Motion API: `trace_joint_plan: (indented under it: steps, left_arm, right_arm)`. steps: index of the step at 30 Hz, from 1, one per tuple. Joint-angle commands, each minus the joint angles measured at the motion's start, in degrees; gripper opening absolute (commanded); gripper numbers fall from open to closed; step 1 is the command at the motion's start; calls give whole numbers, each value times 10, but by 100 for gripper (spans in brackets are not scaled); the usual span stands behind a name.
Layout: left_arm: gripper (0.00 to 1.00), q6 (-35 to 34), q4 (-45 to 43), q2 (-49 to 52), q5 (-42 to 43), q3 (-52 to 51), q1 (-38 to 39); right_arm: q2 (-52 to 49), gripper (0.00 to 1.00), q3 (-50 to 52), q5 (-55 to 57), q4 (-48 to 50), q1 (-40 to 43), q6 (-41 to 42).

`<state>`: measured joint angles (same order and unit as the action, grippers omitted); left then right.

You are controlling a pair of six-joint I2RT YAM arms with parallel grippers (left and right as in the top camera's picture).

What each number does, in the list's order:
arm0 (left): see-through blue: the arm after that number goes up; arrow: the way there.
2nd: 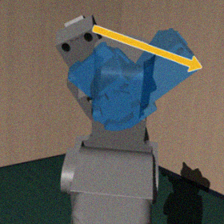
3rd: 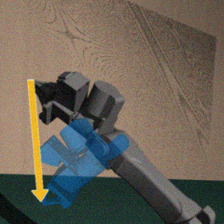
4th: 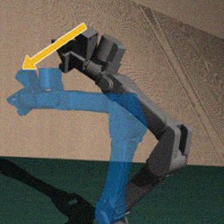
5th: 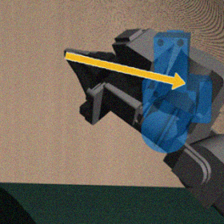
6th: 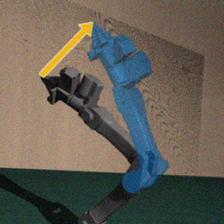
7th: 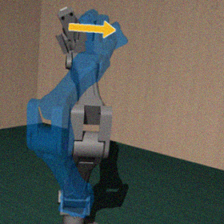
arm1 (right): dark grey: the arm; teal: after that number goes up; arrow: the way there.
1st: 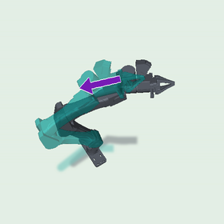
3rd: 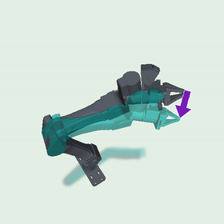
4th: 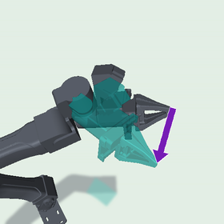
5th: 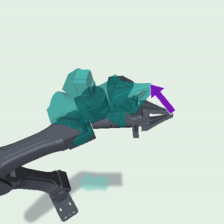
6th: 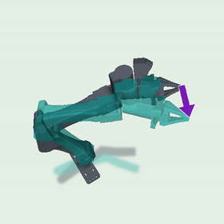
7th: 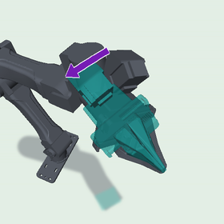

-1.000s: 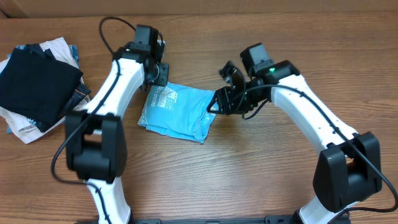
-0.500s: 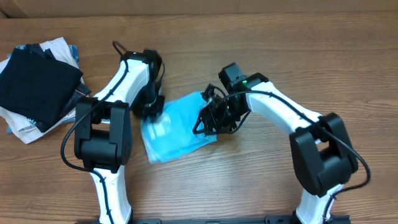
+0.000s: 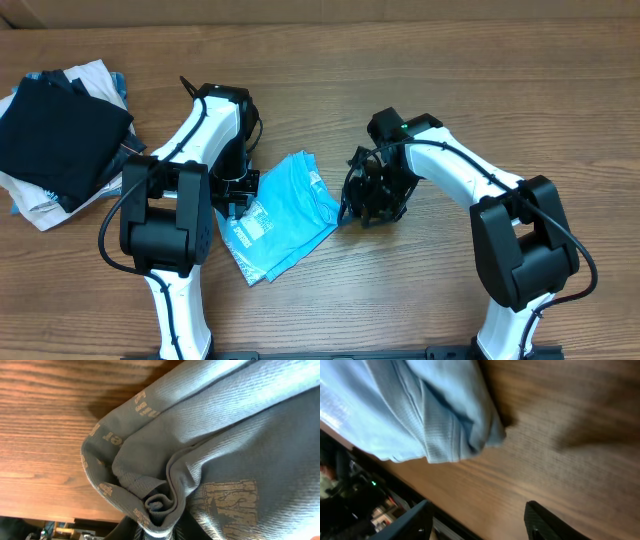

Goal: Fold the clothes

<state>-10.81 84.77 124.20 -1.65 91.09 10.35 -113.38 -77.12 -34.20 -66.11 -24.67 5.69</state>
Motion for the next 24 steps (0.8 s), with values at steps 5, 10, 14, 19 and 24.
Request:
trace_joint_plan:
  steps: [5, 10, 14, 19, 24]
  left_arm:
    - [21, -10, -5, 10, 17, -2, -6]
    - [22, -10, -8, 10, 17, -2, -6]
    - [23, -10, -12, 10, 17, -2, -6]
    - [23, -10, -15, 10, 17, -2, -6]
    - [24, -10, -15, 10, 17, -2, -6]
  right_arm:
    - [1, 64, -1, 49, 18, -40, -43]
    - [1, 64, -1, 153, 40, -61, -78]
    - [1, 64, -1, 179, 63, -77, -100]
    - [1, 64, -1, 203, 104, -103, -107]
    - [1, 56, -1, 246, 130, -127, -107]
